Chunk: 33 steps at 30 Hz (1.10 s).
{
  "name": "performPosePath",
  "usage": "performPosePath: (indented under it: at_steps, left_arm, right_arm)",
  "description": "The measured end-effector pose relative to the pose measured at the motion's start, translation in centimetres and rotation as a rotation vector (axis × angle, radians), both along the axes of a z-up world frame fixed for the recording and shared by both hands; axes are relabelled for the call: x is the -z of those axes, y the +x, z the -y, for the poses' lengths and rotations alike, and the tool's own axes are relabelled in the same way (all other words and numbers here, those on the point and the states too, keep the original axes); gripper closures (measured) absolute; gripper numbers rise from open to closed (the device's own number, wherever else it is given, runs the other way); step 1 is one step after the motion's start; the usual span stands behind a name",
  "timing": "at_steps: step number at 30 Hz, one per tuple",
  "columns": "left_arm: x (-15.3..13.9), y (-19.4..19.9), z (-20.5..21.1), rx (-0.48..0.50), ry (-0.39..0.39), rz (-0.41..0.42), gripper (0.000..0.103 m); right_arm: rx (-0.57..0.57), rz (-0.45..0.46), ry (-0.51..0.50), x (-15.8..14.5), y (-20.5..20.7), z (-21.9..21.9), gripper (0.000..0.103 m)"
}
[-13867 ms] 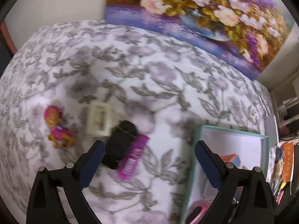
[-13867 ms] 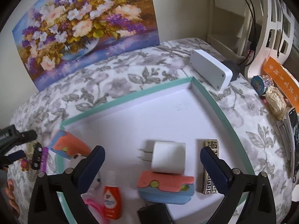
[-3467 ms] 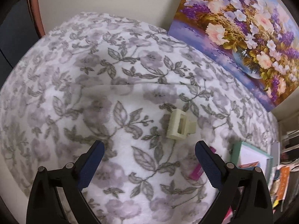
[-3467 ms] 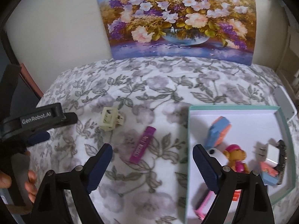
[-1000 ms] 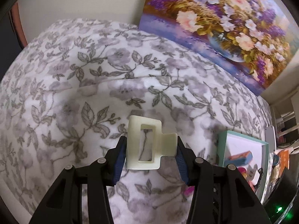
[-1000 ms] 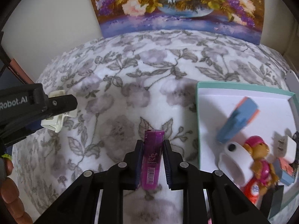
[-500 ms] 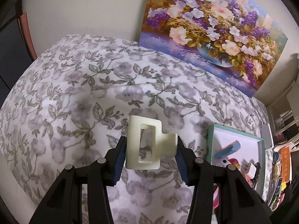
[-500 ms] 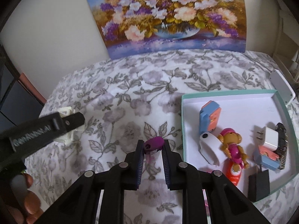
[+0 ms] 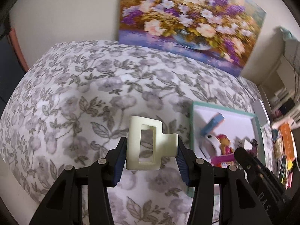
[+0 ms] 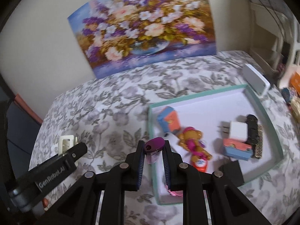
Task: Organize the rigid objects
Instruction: 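Carry the magenta stick and cream clip into the tray and open both tools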
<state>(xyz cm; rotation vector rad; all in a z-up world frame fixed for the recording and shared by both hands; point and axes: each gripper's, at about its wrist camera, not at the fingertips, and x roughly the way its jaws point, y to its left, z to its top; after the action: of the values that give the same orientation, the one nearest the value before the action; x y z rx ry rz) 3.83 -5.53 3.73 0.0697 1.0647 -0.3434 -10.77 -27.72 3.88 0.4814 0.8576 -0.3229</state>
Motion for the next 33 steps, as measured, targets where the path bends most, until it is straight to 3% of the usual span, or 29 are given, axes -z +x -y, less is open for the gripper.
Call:
performPosePath:
  at_steps: [15, 33]
  left_arm:
    - [1.2, -5.5, 7.0, 0.222, 0.061, 0.008, 0.052]
    - [4.2, -6.9, 10.3, 0.325, 0.122, -0.052, 0.051]
  right_arm:
    - [0.147, -0.055, 0.034, 0.9, -4.2, 6.0, 0.083]
    - [0.161, -0.116, 0.034, 2.3, -4.9, 8.2, 0.083]
